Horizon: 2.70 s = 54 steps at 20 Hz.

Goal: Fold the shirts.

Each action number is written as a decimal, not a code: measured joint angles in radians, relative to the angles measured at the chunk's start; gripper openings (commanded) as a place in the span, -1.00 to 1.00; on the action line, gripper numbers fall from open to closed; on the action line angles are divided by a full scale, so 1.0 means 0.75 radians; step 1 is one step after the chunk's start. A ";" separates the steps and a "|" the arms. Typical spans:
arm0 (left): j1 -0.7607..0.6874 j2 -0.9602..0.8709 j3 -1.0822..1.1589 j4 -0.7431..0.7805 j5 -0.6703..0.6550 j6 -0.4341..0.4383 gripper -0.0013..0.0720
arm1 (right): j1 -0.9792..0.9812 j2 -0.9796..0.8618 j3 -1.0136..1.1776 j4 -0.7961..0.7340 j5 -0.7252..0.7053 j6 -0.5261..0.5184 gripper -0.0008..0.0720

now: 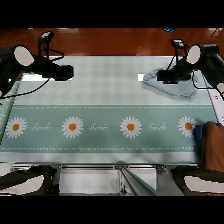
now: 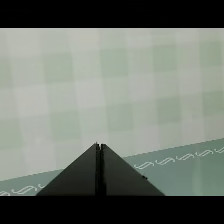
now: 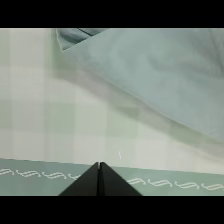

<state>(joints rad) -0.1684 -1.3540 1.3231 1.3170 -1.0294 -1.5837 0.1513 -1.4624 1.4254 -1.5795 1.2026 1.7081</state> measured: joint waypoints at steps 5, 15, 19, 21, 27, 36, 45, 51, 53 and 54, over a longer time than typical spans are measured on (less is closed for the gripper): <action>0.000 0.000 0.000 0.000 0.001 0.000 -0.92 | 0.000 0.000 0.000 0.000 0.001 0.000 -0.90; 0.000 0.000 0.000 0.000 0.001 0.000 -0.92 | 0.000 0.000 0.000 0.001 0.000 0.000 -0.90; 0.000 -0.001 0.000 0.001 0.033 0.001 -0.46 | 0.000 0.000 0.000 -0.032 -0.126 0.004 0.18; 0.000 -0.010 0.000 0.028 0.074 -0.001 0.42 | -0.003 -0.004 0.000 -0.158 -0.267 0.057 0.17; 0.020 -0.064 0.000 0.204 0.153 -0.002 0.42 | -0.172 -0.123 0.003 -0.520 -0.504 0.368 0.16; 0.032 -0.103 0.000 0.223 0.164 -0.038 0.42 | -0.453 -0.403 0.005 -0.298 -0.523 0.274 -0.48; 0.192 -0.023 0.219 0.124 -0.202 0.046 0.42 | -0.473 -0.256 0.274 -0.025 -0.303 -0.068 -0.90; 0.224 0.398 -0.025 -0.024 -0.304 0.123 0.42 | -0.449 0.089 0.552 0.250 -0.307 -0.234 -0.90; 0.226 0.560 -0.188 -0.043 -0.292 0.128 0.42 | -0.409 0.190 0.624 0.296 -0.305 -0.275 -0.90; 0.226 0.640 -0.279 -0.049 -0.273 0.127 0.42 | -0.385 0.233 0.654 0.308 -0.305 -0.291 -0.90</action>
<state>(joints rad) 0.0010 -0.8742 1.1137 1.2800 -1.2339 -1.4883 -0.1371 -1.2877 1.9160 -1.3487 0.9741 1.4899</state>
